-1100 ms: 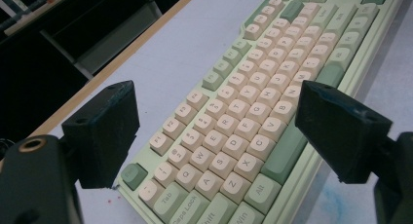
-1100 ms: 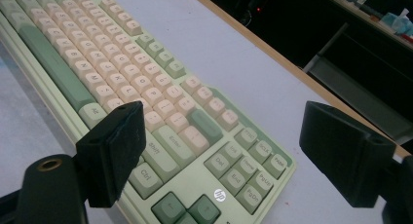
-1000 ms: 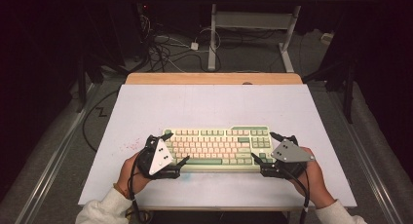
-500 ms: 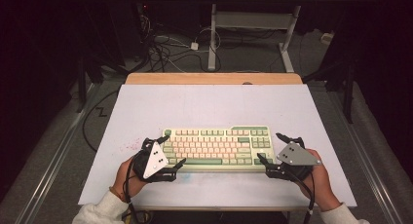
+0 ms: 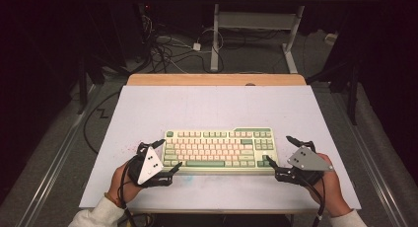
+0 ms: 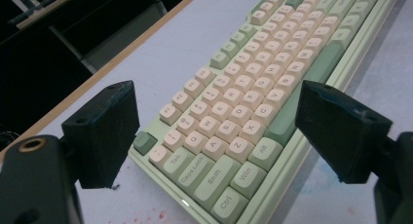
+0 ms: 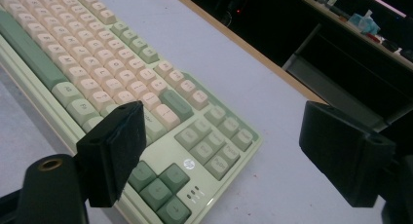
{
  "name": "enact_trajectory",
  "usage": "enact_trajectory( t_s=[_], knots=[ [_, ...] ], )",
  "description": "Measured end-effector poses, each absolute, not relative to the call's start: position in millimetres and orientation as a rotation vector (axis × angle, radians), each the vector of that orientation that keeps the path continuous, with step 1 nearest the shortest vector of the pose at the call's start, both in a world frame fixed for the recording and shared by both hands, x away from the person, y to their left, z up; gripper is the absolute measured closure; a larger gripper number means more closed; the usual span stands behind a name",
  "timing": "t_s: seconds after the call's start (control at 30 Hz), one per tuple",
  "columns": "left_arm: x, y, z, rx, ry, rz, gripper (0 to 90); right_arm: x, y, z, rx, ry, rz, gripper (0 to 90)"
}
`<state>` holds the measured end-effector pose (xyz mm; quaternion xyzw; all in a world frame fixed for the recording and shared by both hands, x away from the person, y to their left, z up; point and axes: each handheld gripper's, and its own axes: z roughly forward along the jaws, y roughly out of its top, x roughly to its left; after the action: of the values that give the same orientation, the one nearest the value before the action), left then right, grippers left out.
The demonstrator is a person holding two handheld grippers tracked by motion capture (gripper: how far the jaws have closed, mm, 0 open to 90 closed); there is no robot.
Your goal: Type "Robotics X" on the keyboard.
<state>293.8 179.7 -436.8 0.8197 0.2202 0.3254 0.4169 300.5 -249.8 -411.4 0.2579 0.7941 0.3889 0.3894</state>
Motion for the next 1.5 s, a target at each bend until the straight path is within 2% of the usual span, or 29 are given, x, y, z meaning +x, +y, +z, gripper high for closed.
enact_trajectory(
  t_s=[0.7, 1.5],
  knots=[
    [287, 206, -449, 2.073, 0.624, 0.817, 15.9, 293, -276, -419, 0.723, 1.976, 0.955, 16.8],
    [286, 227, -473, 2.107, 0.707, 0.722, 15.9, 288, -306, -455, 0.816, 2.000, 0.938, 16.2]
  ],
)
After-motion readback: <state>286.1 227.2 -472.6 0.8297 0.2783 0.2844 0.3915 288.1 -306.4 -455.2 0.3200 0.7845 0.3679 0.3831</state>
